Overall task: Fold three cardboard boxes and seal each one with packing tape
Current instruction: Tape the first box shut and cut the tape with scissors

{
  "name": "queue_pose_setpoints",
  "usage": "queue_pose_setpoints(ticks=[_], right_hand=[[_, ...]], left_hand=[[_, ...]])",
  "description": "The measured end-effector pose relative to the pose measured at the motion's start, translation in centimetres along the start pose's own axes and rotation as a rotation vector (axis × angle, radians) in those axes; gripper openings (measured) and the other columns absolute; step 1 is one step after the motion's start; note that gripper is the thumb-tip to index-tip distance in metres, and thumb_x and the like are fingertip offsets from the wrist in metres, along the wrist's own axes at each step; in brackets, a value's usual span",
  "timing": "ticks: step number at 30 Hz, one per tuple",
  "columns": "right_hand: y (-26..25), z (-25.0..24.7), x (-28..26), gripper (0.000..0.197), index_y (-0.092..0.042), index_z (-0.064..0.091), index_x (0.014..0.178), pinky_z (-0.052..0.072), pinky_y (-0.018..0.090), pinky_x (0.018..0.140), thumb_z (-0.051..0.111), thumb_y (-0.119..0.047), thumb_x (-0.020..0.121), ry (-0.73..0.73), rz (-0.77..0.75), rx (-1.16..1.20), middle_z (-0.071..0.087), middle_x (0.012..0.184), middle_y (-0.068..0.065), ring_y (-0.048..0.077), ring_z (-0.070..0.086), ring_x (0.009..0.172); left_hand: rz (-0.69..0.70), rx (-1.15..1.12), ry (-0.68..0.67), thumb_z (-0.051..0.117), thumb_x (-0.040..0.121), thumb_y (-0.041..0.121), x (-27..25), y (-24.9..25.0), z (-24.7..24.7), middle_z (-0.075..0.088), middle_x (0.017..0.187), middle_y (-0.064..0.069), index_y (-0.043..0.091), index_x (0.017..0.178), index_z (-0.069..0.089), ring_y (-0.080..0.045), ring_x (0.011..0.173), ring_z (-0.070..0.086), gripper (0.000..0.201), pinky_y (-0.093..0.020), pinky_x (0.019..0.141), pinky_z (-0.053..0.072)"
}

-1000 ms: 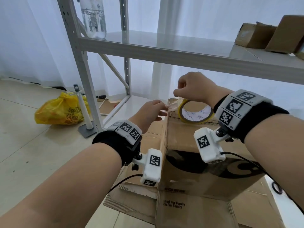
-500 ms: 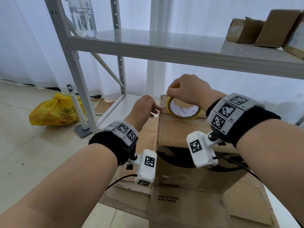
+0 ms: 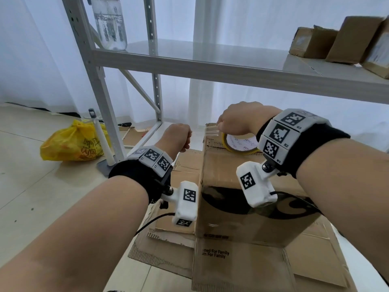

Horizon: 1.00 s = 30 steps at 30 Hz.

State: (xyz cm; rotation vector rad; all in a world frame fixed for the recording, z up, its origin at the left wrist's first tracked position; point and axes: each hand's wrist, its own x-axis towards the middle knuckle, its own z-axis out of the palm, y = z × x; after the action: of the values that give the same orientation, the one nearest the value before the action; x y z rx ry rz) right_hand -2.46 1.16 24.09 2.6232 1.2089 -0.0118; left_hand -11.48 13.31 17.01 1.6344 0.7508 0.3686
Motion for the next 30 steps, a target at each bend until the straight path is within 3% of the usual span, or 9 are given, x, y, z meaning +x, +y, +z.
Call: queue_pose_setpoints(ticks=[2,6,12,17,20,22,25,30], right_hand=[[0.6,-0.1,-0.6,0.039,-0.026,0.053,0.131,0.040,0.040,0.091,0.039,-0.042,0.098,0.025,-0.035,0.123,0.053,0.134,0.002,0.024,0.050,0.119],[1.3,0.5,-2.1,0.037,-0.029,0.060,0.120,0.043,0.035,0.086,0.050,-0.052,0.093,0.125,-0.084,0.418,0.060,0.122,-0.002,0.018,0.053,0.108],[-0.4,0.2,-1.1,0.037,-0.029,0.066,0.116,0.040,0.033,0.071,0.039,-0.042,0.095,0.107,-0.075,-0.043,0.064,0.111,-0.002,0.023,0.057,0.103],[-0.4,-0.1,-0.7,0.042,-0.025,0.060,0.123,0.038,0.036,0.081,0.032,-0.043,0.098,0.027,-0.045,-0.037,0.058,0.125,-0.001,0.025,0.053,0.111],[0.0,-0.3,-0.9,0.036,-0.026,0.054,0.125,0.038,0.036,0.080,0.038,-0.042,0.097,0.044,-0.056,0.030,0.056,0.123,-0.001,0.024,0.054,0.108],[0.1,-0.3,-1.3,0.027,-0.026,0.053,0.116,0.036,0.034,0.074,0.047,-0.040,0.093,0.079,-0.083,0.116,0.056,0.112,-0.002,0.021,0.054,0.098],[-0.3,-0.3,-1.6,0.013,-0.029,0.061,0.099,0.038,0.031,0.066,0.052,-0.033,0.090,0.125,-0.143,0.077,0.057,0.098,-0.007,0.015,0.053,0.087],[-1.3,-0.4,-1.3,0.019,-0.025,0.060,0.074,0.037,0.026,0.057,0.053,-0.033,0.089,0.134,-0.125,-0.006,0.059,0.077,-0.006,0.015,0.053,0.071]], left_hand=[[-0.028,0.030,0.018,0.036,0.092,0.005,-0.1,-0.3,-0.1,0.043,0.059,-0.008,0.009,0.066,0.043,-0.021,0.049,0.041,0.028,-0.026,0.050,0.035],[-0.048,0.066,0.005,0.038,0.091,0.008,0.0,-1.1,-0.5,0.043,0.060,-0.007,0.009,0.066,0.044,-0.020,0.049,0.042,0.026,-0.025,0.050,0.034],[-0.043,0.083,0.026,0.040,0.093,0.006,-0.1,-1.2,-1.3,0.043,0.059,-0.007,0.008,0.066,0.045,-0.019,0.050,0.044,0.027,-0.025,0.050,0.034],[-0.055,0.098,0.023,0.040,0.092,0.007,-0.1,-2.0,-1.4,0.044,0.060,-0.007,0.008,0.066,0.046,-0.020,0.050,0.044,0.027,-0.026,0.050,0.034],[-0.081,0.071,0.013,0.040,0.090,0.008,0.1,-2.7,-1.2,0.044,0.060,-0.007,0.009,0.068,0.045,-0.020,0.049,0.044,0.023,-0.026,0.051,0.034],[-0.078,0.043,-0.006,0.042,0.092,0.012,0.1,-3.0,-1.2,0.045,0.061,-0.006,0.008,0.072,0.047,-0.019,0.050,0.046,0.021,-0.026,0.051,0.035],[-0.009,0.055,-0.024,0.054,0.096,0.031,0.4,-3.0,-1.3,0.050,0.064,-0.005,0.007,0.084,0.052,-0.016,0.053,0.052,0.026,-0.025,0.053,0.039],[0.036,0.149,-0.003,0.062,0.091,0.035,1.2,-3.1,-1.7,0.055,0.064,-0.005,0.010,0.080,0.052,-0.016,0.057,0.053,0.029,-0.024,0.052,0.040]])
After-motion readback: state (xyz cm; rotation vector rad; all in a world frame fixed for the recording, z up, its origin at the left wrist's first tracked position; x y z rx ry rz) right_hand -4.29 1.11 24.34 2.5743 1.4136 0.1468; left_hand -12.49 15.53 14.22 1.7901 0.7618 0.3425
